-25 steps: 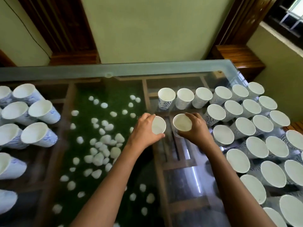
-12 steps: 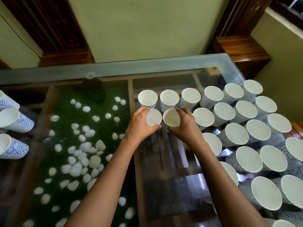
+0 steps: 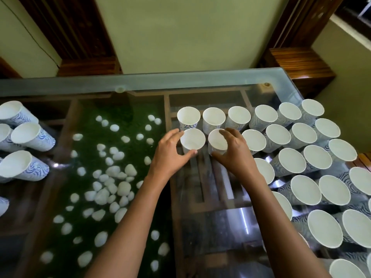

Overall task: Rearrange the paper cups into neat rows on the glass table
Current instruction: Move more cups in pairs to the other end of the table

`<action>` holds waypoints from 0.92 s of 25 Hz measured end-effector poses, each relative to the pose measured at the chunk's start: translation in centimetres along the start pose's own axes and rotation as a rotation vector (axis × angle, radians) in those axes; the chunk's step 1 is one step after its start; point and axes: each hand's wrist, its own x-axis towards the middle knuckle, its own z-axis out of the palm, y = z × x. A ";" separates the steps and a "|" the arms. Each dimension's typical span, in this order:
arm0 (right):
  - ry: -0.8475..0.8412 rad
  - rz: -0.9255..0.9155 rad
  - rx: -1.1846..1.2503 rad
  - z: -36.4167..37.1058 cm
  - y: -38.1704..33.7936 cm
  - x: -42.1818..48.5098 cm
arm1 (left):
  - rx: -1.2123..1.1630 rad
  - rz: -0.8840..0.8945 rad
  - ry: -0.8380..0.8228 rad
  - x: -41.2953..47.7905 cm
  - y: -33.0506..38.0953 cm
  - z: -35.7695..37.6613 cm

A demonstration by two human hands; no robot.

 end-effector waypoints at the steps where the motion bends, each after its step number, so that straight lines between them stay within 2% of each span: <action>1: -0.010 -0.021 0.012 -0.1 -0.9 -0.5 | 0.007 -0.005 0.009 -1.0 -0.4 -0.7; 9: -0.325 -0.279 0.078 7.1 -14.4 -7.1 | 0.027 -0.148 0.064 -14.2 -9.4 -11.6; 14: -0.461 -0.405 0.151 13.3 -25.4 -11.7 | 0.077 -0.289 0.173 -23.3 -17.1 -21.3; 19: -0.543 -0.513 0.174 18.3 -34.9 -14.5 | 0.153 -0.357 0.262 -29.0 -22.2 -26.6; 23: -0.531 -0.544 0.177 22.1 -40.0 -16.0 | 0.172 -0.417 0.296 -31.5 -26.5 -29.2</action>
